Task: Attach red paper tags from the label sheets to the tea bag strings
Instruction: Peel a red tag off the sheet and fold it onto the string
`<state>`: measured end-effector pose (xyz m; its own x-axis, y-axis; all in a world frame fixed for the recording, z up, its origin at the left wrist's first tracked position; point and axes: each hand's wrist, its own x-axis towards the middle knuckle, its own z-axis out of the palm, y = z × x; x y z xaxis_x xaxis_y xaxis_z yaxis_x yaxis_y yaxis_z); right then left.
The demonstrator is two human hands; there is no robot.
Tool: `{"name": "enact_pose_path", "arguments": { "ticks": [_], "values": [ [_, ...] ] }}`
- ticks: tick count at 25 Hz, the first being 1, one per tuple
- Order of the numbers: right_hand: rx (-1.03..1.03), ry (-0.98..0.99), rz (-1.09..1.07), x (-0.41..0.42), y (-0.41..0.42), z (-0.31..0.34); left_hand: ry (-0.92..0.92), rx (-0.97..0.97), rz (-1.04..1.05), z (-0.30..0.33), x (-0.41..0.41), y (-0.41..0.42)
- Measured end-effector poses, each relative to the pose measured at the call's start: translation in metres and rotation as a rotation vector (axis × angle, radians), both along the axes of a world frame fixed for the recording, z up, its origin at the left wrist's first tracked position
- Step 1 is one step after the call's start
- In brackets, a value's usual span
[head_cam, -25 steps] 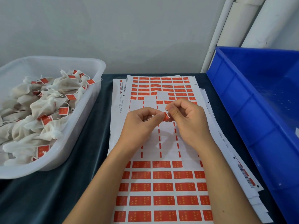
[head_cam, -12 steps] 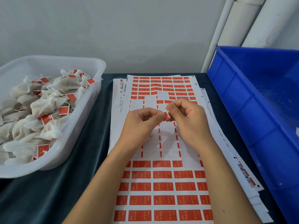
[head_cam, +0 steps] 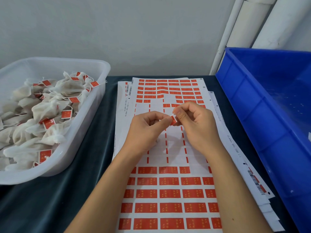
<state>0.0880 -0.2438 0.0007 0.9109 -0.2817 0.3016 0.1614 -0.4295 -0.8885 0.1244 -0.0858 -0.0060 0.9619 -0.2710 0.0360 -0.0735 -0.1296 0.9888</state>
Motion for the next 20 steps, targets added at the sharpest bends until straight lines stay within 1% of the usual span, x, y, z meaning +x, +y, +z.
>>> {"name": "enact_pose_path", "arguments": {
  "ticks": [6,11,14,20],
  "values": [
    [0.026,0.000,0.028,-0.0008,0.0005,0.0010,0.012,0.006,-0.003,-0.0006,0.0002,0.0001],
    [0.136,0.015,0.138,-0.0027,-0.0015,0.0024,-0.012,0.018,0.000,-0.0004,0.0017,0.0004],
    [0.103,0.024,0.198,-0.0032,-0.0020,0.0021,-0.002,-0.004,0.010,-0.0003,0.0017,0.0007],
    [0.047,-0.005,0.172,-0.0020,-0.0029,0.0000,0.072,-0.133,-0.028,0.0006,0.0012,0.0031]
  ]
}}
